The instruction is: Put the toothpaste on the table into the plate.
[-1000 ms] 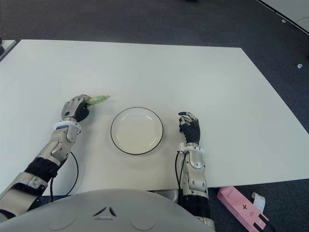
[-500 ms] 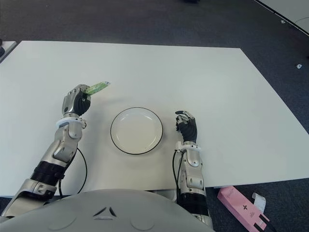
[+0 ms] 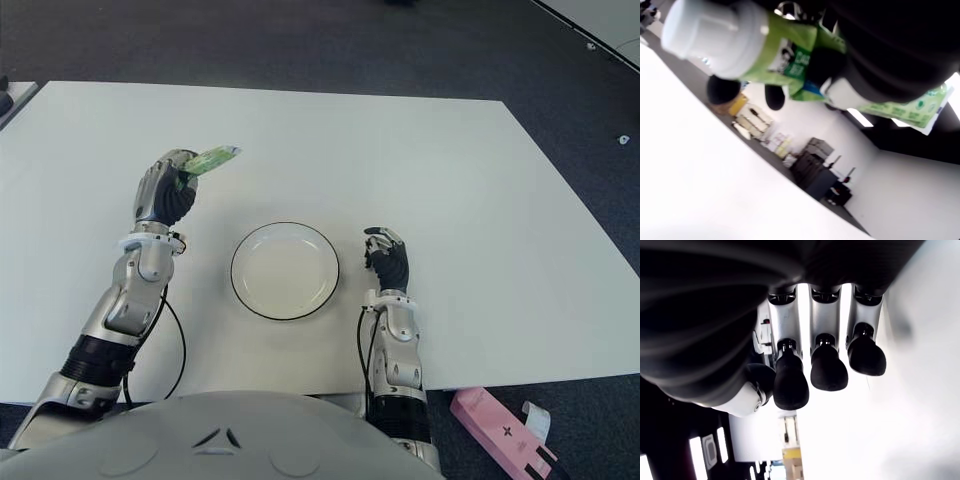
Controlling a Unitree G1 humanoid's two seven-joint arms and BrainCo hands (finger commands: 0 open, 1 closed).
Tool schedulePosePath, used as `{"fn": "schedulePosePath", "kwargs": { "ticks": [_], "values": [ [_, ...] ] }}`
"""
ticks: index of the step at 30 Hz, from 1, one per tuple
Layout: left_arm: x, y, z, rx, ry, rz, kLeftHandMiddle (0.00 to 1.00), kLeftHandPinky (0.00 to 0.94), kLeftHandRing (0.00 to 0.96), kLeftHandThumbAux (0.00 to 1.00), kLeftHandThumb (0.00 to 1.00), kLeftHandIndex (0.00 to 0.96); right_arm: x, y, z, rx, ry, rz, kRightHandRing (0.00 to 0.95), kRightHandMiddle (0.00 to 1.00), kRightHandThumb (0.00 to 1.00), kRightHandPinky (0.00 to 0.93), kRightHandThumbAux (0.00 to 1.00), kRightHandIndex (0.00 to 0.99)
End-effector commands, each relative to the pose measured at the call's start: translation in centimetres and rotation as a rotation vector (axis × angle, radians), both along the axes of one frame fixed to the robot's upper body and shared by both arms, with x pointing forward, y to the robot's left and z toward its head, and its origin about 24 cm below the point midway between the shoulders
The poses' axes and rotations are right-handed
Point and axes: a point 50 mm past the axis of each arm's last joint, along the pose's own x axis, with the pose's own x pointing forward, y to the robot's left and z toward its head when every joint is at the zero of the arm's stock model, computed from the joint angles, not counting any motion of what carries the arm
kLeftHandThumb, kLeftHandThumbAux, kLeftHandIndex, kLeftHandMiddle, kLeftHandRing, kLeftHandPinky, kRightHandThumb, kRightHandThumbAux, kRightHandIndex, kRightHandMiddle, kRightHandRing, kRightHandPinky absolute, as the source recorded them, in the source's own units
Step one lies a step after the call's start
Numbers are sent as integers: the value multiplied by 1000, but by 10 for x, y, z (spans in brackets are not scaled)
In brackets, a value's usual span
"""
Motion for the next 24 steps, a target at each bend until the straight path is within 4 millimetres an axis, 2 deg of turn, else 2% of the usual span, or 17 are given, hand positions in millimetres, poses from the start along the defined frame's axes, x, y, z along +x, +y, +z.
{"fn": "schedulePosePath", "kwargs": {
  "ticks": [1, 7, 15, 24],
  "values": [
    [-3, -11, 7, -4, -49, -138, 541, 897, 932, 665, 854, 418, -10, 1, -19, 40, 112, -10, 780, 784, 701, 771, 726, 437],
    [-3, -18, 11, 5, -91, -227, 540, 891, 930, 664, 854, 418, -9, 1, -19, 42, 109, -13, 778, 782, 701, 768, 726, 437],
    [-5, -43, 14, 77, -136, -404, 540, 882, 920, 663, 856, 418, -8, 2, -18, 38, 109, -13, 776, 781, 702, 776, 726, 437],
    [-10, -62, 1, 111, -44, -604, 541, 882, 907, 663, 857, 415, -7, 2, -17, 40, 107, -2, 781, 786, 702, 781, 727, 437]
  ]
}}
